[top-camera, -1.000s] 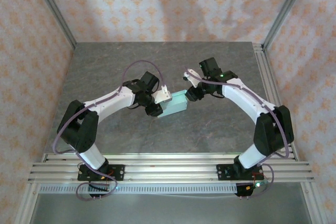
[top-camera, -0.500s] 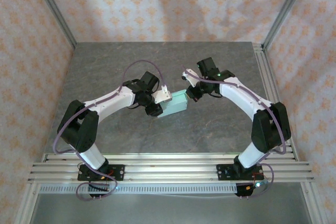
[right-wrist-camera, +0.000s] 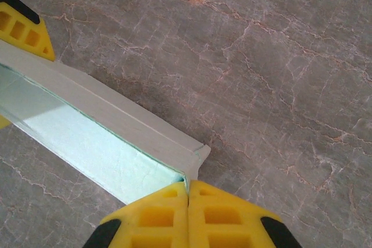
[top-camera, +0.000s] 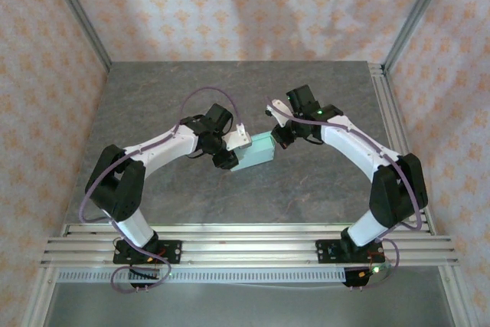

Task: Fold the paper box

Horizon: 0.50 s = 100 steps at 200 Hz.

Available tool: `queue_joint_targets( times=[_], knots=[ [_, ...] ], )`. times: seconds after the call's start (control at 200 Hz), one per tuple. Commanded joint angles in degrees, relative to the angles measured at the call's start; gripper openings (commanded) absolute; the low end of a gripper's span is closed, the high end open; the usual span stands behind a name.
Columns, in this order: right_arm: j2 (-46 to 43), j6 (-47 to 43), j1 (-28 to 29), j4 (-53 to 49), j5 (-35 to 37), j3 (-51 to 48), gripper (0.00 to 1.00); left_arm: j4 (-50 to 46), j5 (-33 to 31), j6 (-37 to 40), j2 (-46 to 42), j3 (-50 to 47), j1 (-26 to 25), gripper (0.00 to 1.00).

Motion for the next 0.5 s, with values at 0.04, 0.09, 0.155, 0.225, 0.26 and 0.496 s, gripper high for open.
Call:
queue_joint_targets(
  times=[0.04, 0.09, 0.155, 0.225, 0.26, 0.496],
  knots=[
    [-2.1, 7.9, 0.7, 0.6, 4.8, 0.9, 0.00, -0.9, -0.4, -2.4, 1.2, -0.1, 0.1, 0.33],
    [-2.5, 10.9, 1.4, 1.7, 5.9, 0.0, 0.00, -0.6, -0.9, -3.6, 1.4, 0.2, 0.0, 0.34],
    [-3.8, 13.6, 3.3, 4.2, 8.5, -2.2, 0.00, -0.1, -2.3, -5.2, 2.0, 0.6, 0.1, 0.36],
    [-5.4, 17.0, 5.3, 7.6, 11.5, -4.9, 0.00, 0.2, -2.8, -5.6, 2.5, 0.8, 0.0, 0.36],
    [-6.0, 19.1, 6.2, 9.3, 12.6, -6.1, 0.00, 0.5, -2.6, -5.6, 2.5, 0.9, 0.1, 0.36],
    [-9.8, 29.1, 8.7, 17.2, 16.2, -12.7, 0.00, 2.2, -3.0, -6.5, 2.7, 0.7, -0.2, 0.36]
  ],
)
